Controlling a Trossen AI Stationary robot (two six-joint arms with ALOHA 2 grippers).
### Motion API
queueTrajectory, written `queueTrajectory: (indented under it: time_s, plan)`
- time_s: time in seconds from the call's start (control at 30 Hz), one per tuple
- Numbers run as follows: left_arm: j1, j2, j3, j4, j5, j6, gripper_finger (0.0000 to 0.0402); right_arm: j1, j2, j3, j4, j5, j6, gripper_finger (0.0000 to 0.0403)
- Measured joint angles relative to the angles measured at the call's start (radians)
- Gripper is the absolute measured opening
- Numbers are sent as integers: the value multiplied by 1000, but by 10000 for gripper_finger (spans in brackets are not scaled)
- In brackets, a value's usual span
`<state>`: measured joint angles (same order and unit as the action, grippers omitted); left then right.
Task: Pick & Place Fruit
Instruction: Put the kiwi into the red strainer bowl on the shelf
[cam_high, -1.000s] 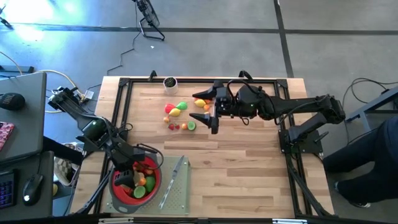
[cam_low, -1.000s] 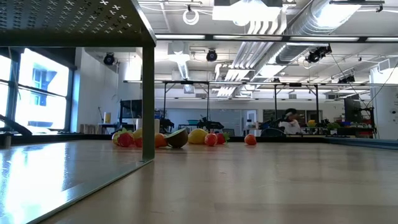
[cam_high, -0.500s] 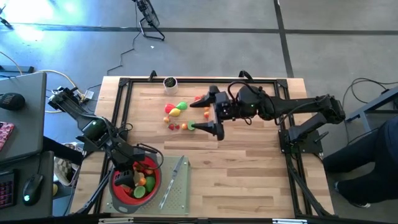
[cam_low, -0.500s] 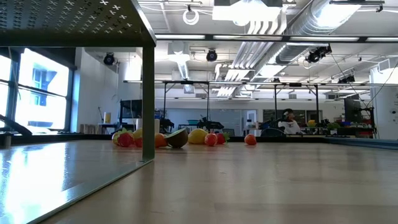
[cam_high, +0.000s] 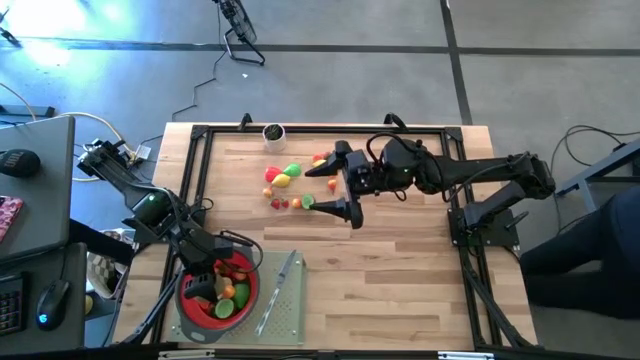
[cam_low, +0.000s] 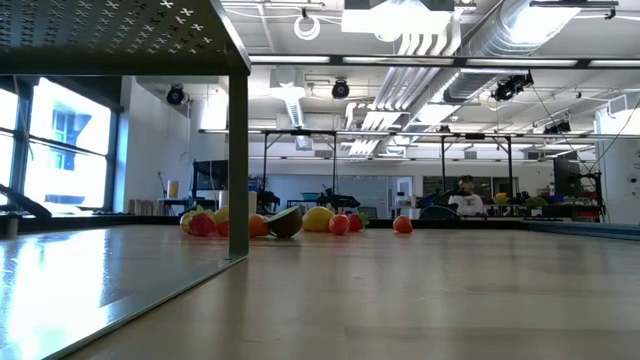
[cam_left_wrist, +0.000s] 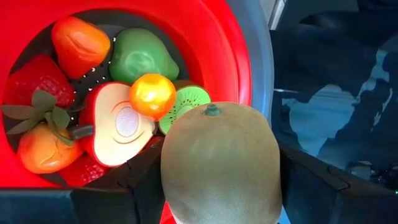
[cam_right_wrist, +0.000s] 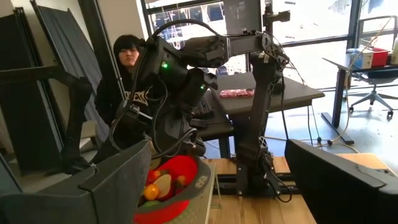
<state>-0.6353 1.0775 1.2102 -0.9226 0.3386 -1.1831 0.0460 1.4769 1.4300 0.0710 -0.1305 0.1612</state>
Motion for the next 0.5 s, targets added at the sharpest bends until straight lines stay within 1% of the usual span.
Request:
queueTrajectory:
  time_s: [0.2, 0.5]
  plan:
    - [0, 0, 0, 0, -26, 5, 242, -7, 0, 0, -2, 0, 0, 362]
    - [0, 0, 0, 0, -27, 4, 242, -8, 0, 0, -9, 0, 0, 362]
